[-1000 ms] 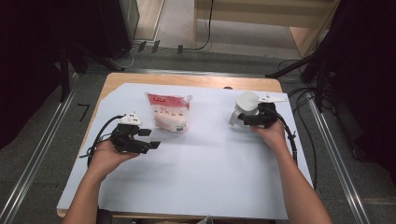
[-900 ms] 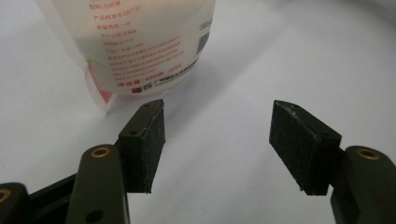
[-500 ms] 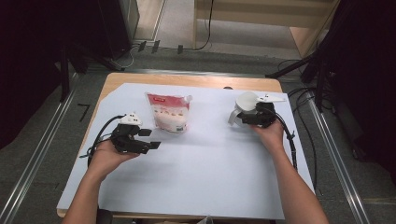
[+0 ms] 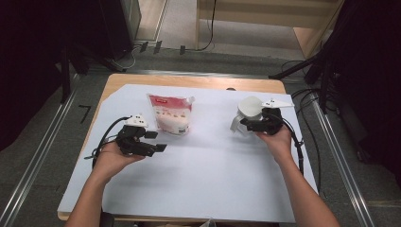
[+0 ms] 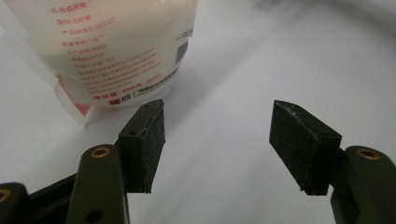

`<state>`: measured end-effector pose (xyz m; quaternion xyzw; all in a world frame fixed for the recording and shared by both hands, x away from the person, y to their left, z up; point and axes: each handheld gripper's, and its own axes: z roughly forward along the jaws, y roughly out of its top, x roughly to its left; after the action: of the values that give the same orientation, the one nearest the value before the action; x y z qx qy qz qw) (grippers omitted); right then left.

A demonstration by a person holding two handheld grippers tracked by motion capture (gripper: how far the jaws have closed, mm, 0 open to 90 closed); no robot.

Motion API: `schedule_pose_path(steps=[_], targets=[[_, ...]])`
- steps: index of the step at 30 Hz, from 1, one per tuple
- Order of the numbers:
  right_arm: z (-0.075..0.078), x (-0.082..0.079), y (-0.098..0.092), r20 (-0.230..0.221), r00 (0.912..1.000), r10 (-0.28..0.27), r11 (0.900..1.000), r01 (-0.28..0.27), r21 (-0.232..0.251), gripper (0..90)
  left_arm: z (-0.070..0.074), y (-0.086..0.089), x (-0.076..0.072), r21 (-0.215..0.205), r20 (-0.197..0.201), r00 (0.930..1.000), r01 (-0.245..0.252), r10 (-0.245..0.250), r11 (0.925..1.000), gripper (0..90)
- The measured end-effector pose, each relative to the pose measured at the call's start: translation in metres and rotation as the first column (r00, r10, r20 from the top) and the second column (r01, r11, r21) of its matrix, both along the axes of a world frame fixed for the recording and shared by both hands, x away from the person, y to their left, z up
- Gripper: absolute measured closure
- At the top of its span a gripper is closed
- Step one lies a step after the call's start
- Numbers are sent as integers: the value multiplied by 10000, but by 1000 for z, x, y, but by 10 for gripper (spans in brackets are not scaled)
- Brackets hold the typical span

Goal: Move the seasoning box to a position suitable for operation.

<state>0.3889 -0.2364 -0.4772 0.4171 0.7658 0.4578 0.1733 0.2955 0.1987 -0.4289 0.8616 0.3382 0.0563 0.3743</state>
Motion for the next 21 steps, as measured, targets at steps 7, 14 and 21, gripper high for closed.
schedule_pose_path(steps=[7, 14, 21], targets=[[8, -26, 5, 200, 9984, 525, 9986, -526, 32, 145, 2, -5, 0, -165, -223, 9998, -2, -1, 9999, 363], [7, -53, 17, 233, 9941, 1063, 9942, -1066, 107, 145, 2, -12, 0, -113, -129, 9997, 209, -210, 9997, 368], [4, -69, 36, 197, 9891, 1460, 9887, -1466, 327, 145, 0, -18, 0, -16, -98, 9993, 352, -352, 9994, 375]])
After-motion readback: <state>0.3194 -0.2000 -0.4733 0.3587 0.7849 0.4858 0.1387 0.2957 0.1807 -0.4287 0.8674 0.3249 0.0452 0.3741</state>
